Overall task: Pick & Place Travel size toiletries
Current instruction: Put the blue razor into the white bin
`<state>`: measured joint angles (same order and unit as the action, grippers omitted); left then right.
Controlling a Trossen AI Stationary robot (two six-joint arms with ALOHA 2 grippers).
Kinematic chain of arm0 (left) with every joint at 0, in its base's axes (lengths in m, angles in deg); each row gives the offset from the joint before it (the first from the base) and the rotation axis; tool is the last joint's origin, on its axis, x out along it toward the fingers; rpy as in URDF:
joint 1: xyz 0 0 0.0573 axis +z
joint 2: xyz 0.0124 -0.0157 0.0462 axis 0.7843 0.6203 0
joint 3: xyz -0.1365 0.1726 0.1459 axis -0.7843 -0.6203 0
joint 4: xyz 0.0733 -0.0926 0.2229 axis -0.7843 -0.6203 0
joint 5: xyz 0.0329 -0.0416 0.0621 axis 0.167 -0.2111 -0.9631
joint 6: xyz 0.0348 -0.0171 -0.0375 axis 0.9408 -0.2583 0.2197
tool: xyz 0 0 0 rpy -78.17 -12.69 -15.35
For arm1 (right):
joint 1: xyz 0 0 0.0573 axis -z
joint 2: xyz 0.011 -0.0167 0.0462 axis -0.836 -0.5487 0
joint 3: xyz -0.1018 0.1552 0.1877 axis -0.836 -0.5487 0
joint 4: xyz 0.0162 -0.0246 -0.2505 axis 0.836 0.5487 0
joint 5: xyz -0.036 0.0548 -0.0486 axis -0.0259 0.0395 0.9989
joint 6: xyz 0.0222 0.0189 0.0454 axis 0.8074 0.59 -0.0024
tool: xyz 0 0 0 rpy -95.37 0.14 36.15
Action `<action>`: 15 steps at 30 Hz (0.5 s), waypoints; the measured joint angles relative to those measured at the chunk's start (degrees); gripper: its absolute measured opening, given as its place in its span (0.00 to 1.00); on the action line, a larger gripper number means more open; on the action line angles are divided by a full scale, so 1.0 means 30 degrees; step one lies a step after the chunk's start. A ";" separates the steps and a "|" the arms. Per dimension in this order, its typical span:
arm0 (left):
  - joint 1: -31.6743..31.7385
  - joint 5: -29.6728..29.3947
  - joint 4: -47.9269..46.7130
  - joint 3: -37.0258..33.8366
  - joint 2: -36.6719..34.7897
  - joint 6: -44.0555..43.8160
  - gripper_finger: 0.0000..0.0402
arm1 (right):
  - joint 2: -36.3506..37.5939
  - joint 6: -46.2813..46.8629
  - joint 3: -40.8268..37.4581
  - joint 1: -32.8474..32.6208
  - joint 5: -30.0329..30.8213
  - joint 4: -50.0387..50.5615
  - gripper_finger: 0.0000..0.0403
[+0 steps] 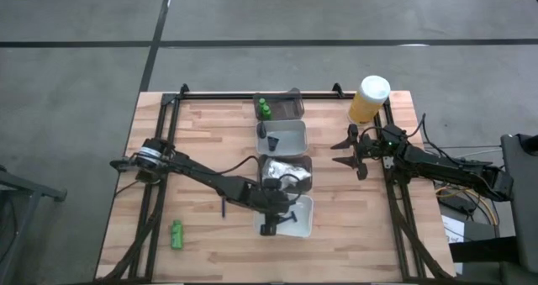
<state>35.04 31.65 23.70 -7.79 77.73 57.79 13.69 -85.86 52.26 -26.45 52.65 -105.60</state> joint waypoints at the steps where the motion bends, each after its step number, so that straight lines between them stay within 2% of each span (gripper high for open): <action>1: 0.0000 0.0000 -0.0011 0.0076 0.0000 0.0095 0.42 | 0.0000 0.0000 -0.0004 -0.0002 0.0005 -0.0003 0.50; 7: 0.0000 0.0000 -0.0747 0.0711 -0.0332 0.0475 0.42 | 0.0000 0.0000 -0.0001 -0.0002 0.0004 -0.0001 0.49; 15: -0.0011 -0.0011 -0.3495 0.1637 -0.1690 0.1103 0.42 | -0.0007 0.0000 -0.0007 -0.0002 -0.0002 0.0000 0.43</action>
<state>35.01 31.62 13.21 -2.88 72.66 61.10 13.67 -85.86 52.24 -26.46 52.64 -105.60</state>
